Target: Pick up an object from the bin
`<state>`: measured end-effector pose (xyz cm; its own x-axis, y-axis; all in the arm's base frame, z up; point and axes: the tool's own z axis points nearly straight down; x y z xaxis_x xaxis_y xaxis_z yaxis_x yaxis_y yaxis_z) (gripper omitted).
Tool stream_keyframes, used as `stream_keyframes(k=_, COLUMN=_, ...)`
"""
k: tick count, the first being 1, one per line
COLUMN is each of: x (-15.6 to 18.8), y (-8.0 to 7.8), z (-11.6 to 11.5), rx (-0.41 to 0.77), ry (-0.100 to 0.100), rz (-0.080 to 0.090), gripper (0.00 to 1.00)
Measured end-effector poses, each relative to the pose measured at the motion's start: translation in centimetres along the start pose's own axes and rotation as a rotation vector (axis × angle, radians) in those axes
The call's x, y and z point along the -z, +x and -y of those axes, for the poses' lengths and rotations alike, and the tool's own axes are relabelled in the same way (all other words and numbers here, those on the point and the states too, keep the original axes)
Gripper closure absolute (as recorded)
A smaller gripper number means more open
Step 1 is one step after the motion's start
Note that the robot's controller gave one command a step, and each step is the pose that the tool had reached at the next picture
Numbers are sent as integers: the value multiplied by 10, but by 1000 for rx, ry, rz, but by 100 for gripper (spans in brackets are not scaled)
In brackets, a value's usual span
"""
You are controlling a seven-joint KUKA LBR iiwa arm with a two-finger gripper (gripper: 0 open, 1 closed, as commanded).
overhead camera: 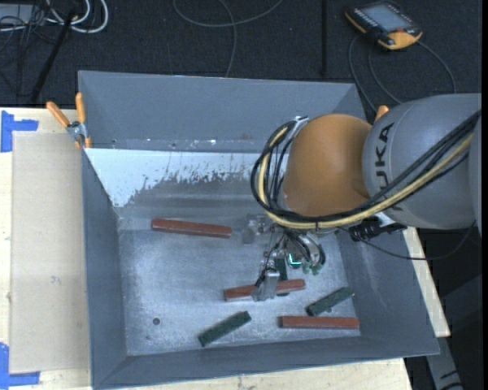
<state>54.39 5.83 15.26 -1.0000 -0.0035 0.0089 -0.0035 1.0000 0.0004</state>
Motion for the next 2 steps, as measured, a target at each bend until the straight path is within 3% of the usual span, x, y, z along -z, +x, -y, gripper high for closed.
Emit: stream_keyframes(k=2, x=-10, y=3, z=1, rx=59, ry=0, rz=15, gripper=0)
